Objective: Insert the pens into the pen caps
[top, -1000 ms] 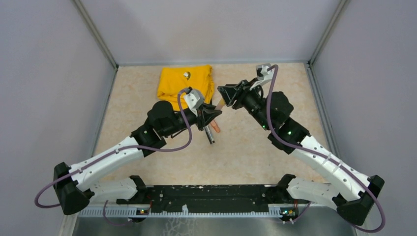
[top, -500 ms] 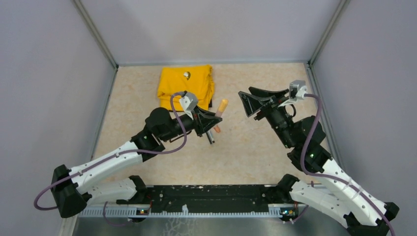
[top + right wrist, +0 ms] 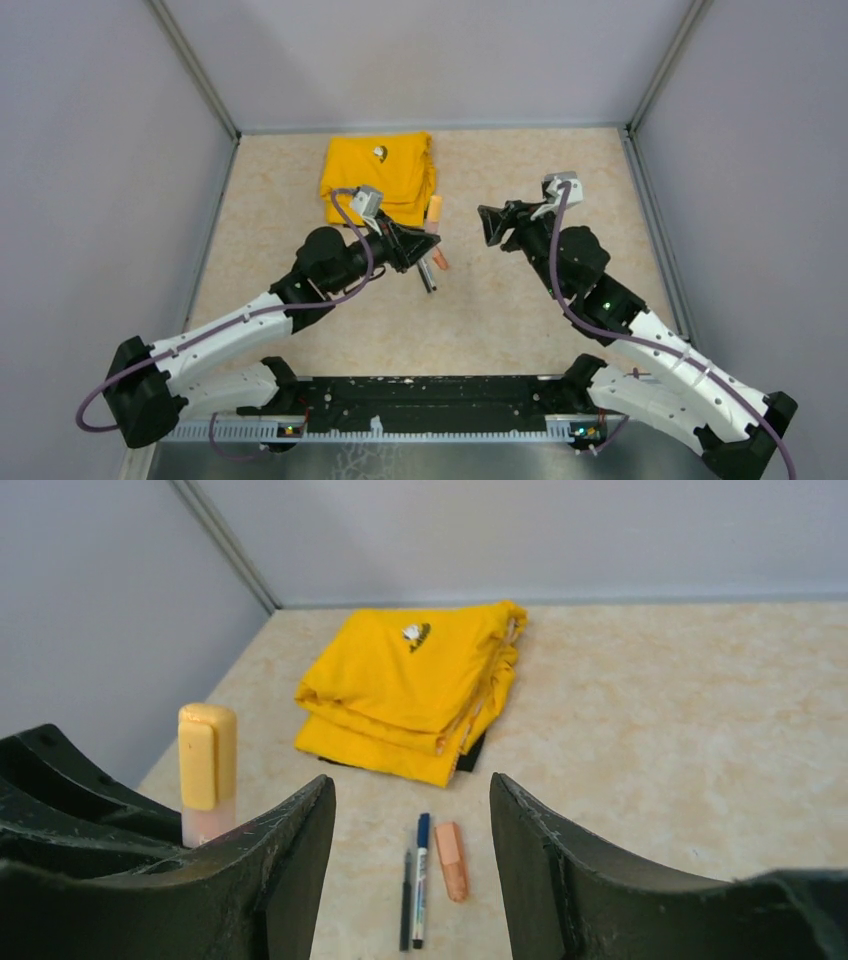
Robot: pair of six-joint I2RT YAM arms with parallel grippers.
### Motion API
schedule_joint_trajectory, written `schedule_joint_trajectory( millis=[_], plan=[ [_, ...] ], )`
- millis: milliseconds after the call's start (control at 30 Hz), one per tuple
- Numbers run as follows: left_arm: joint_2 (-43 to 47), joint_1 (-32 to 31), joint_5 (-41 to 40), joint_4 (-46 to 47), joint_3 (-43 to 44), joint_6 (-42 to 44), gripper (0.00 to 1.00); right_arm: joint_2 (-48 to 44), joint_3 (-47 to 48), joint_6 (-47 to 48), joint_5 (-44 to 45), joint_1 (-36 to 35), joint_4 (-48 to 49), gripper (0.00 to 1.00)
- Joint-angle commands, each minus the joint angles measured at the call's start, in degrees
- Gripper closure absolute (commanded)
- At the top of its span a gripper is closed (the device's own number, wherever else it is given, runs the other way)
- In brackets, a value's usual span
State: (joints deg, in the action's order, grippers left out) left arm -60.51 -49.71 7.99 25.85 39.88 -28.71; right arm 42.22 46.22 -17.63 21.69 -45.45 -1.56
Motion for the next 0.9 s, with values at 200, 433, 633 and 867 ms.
schedule_joint_trajectory(
  millis=[200, 433, 633, 867],
  plan=[
    [-2.83, 0.76, -19.47, -11.93, -5.95, -7.02, 0.97, 3.51, -4.42, -5.50, 3.96, 0.31, -2.93, 0.42],
    [-6.21, 1.13, -22.13, -10.78, -10.75, -16.01, 0.97, 5.67, -7.03, -9.74, 1.43, 0.31, -1.75, 0.42],
    [-9.11, 2.26, -21.84, -8.78, -12.81, -19.92, 0.99, 8.03, -6.85, -10.78, -1.30, 0.28, -1.70, 0.42],
    [-13.23, 6.18, -17.33, -5.02, -14.90, -22.96, 1.00, 8.15, -6.84, -11.01, -1.25, 0.32, -2.29, 0.42]
  ],
)
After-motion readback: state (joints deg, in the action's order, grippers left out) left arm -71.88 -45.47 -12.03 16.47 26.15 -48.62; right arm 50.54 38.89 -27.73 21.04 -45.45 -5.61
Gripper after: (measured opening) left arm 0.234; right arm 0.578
